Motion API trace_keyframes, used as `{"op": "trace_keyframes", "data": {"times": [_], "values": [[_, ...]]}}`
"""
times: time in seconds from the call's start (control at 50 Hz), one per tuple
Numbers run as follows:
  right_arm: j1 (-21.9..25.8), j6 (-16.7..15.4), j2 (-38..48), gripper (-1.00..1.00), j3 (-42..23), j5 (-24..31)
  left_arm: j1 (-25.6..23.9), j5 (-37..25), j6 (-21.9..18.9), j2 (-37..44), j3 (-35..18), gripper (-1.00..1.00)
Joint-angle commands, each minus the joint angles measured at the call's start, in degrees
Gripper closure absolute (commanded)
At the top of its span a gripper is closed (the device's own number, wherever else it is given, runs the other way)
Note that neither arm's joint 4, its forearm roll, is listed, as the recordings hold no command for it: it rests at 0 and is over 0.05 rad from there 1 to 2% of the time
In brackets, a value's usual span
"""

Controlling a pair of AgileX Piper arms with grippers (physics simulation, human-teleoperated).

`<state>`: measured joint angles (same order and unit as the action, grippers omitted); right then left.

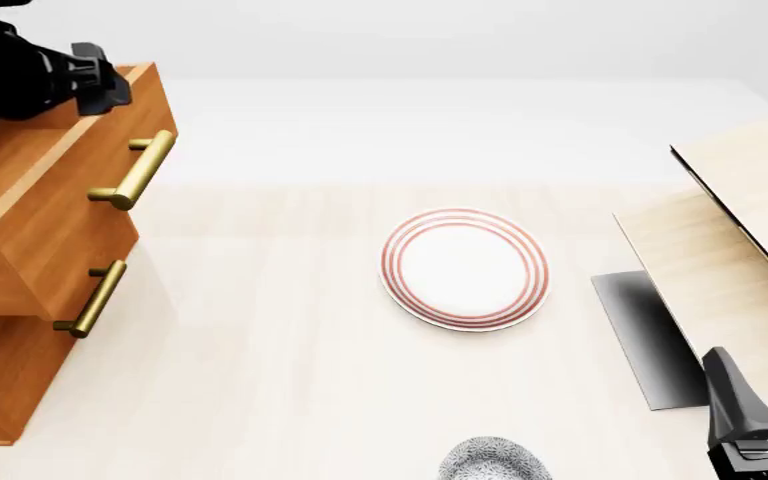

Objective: Open the top drawer of the cabinet and put the bowl in it.

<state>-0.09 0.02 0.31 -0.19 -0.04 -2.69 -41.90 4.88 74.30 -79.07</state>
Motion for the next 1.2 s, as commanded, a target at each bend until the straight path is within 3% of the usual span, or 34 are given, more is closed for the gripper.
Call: {"op": "trace_keyframes", "data": {"times": [0.02,1.2], "values": [[0.00,-0.01,-0.04,-1.00,0.01,0.01,0.31,1.17,0.21,0.60,1.15,-1.00],[0.03,-0.01,-0.03,-1.00,0.01,0.01,-0.21,6.06,0.71,5.36,4.94,-1.00]]}}
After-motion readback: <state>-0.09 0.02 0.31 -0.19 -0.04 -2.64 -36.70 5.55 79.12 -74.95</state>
